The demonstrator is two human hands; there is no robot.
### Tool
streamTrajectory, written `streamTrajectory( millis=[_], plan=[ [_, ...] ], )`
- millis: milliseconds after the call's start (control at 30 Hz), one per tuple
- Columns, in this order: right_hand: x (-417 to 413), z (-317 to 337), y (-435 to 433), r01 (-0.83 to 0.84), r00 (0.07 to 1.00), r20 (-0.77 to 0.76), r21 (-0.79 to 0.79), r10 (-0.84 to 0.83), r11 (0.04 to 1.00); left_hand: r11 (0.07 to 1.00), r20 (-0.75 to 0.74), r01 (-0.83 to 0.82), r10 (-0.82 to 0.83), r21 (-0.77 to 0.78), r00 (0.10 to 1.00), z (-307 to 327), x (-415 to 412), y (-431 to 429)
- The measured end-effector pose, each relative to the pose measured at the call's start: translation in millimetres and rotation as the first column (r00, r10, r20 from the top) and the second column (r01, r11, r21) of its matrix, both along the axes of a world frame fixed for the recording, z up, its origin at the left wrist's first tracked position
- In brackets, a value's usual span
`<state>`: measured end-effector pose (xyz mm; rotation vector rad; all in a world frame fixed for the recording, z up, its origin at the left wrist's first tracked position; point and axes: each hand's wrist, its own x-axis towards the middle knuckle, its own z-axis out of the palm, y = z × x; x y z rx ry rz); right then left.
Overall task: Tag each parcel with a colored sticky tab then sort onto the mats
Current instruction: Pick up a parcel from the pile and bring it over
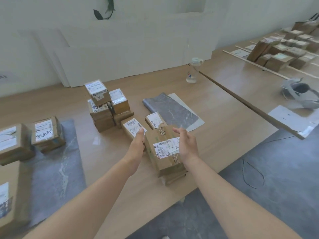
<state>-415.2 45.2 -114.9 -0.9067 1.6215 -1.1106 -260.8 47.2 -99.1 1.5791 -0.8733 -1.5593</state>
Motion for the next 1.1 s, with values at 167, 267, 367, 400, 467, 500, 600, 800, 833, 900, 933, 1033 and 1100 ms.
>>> streamTrajectory(
  millis=[167,267,367,400,467,500,600,800,833,900,933,1033,1100],
  plan=[
    [-24,-38,-17,0.036,0.986,-0.162,0.055,-0.026,0.998,0.999,-0.002,-0.041,0.042,0.031,0.999,-33,-13,-10],
    [-36,-55,-27,0.063,0.969,-0.246,0.112,-0.034,0.992,0.997,0.036,-0.030,0.027,0.071,0.999,-59,-16,-19],
    [-43,-69,-33,0.063,0.955,-0.297,0.205,0.001,0.977,0.991,0.086,-0.055,0.044,0.123,0.995,-77,-19,-24],
    [-44,-72,-35,0.054,0.949,-0.314,0.223,0.019,0.973,0.988,0.097,-0.051,0.037,0.144,0.995,-79,-21,-24],
    [-45,-76,-39,0.036,0.938,-0.342,0.252,0.054,0.967,0.983,0.100,-0.054,0.037,0.173,0.994,-79,-24,-25],
    [-46,-77,-41,0.035,0.935,-0.349,0.264,0.062,0.964,0.981,0.094,-0.061,0.044,0.183,0.995,-77,-25,-25],
    [-45,-69,-48,0.054,0.934,-0.355,0.281,0.052,0.958,0.979,0.075,-0.096,0.084,0.177,0.994,-69,-24,-28],
    [-25,-38,-51,0.001,0.911,-0.398,0.268,0.110,0.963,0.974,0.038,-0.190,0.186,0.120,0.982,-40,-18,-24],
    [-21,-32,-51,-0.008,0.909,-0.402,0.258,0.114,0.966,0.975,0.031,-0.195,0.193,0.110,0.981,-32,-15,-25],
    [-13,-17,-50,-0.016,0.911,-0.397,0.241,0.114,0.970,0.976,0.034,-0.199,0.196,0.086,0.980,-13,-6,-24],
    [-8,-9,-49,-0.019,0.914,-0.391,0.233,0.111,0.972,0.976,0.039,-0.206,0.204,0.064,0.978,-3,0,-22],
    [8,19,-46,-0.026,0.918,-0.383,0.189,0.098,0.982,0.970,0.032,-0.243,0.243,0.008,0.969,23,21,-18],
    [23,37,-42,-0.039,0.917,-0.387,0.155,0.097,0.987,0.968,0.023,-0.251,0.252,-0.023,0.968,38,36,-12]
  ],
)
